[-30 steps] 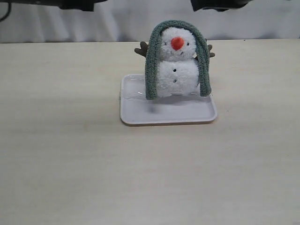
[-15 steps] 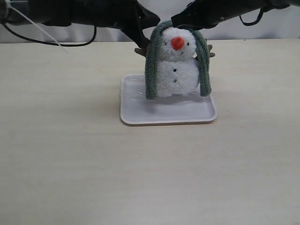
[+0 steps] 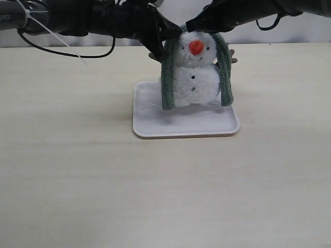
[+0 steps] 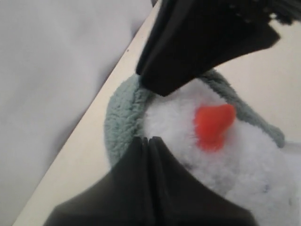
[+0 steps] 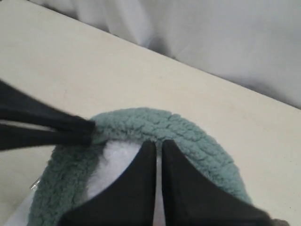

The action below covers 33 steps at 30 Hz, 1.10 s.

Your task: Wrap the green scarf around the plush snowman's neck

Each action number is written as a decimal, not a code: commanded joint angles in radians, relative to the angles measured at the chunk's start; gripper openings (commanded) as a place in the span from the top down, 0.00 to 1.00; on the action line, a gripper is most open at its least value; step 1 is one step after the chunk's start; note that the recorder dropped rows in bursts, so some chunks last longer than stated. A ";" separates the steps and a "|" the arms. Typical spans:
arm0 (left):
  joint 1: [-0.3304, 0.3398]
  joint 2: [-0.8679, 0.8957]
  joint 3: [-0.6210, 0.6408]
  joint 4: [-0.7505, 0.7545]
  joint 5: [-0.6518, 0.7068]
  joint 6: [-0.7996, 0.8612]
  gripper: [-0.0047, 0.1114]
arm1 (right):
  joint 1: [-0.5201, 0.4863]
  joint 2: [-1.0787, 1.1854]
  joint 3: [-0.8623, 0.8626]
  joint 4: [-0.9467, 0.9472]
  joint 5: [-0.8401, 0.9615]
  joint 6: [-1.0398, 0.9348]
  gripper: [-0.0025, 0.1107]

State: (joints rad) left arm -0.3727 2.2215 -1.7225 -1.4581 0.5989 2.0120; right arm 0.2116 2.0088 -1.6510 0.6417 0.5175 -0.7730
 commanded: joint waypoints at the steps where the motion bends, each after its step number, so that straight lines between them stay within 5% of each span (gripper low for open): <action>1: -0.002 -0.014 -0.005 -0.006 -0.144 0.003 0.96 | -0.005 0.001 -0.012 -0.006 0.053 -0.034 0.94; 15: -0.027 -0.014 -0.005 -0.031 -0.075 0.061 0.96 | -0.005 0.048 -0.012 -0.074 0.069 0.013 0.94; 33: -0.034 0.047 -0.017 -0.046 -0.274 0.128 0.96 | 0.000 0.037 -0.012 -0.114 0.269 -0.004 0.94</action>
State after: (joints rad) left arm -0.4056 2.2681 -1.7274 -1.4961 0.3292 2.1115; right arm 0.2116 2.0467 -1.6700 0.5589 0.7202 -0.7664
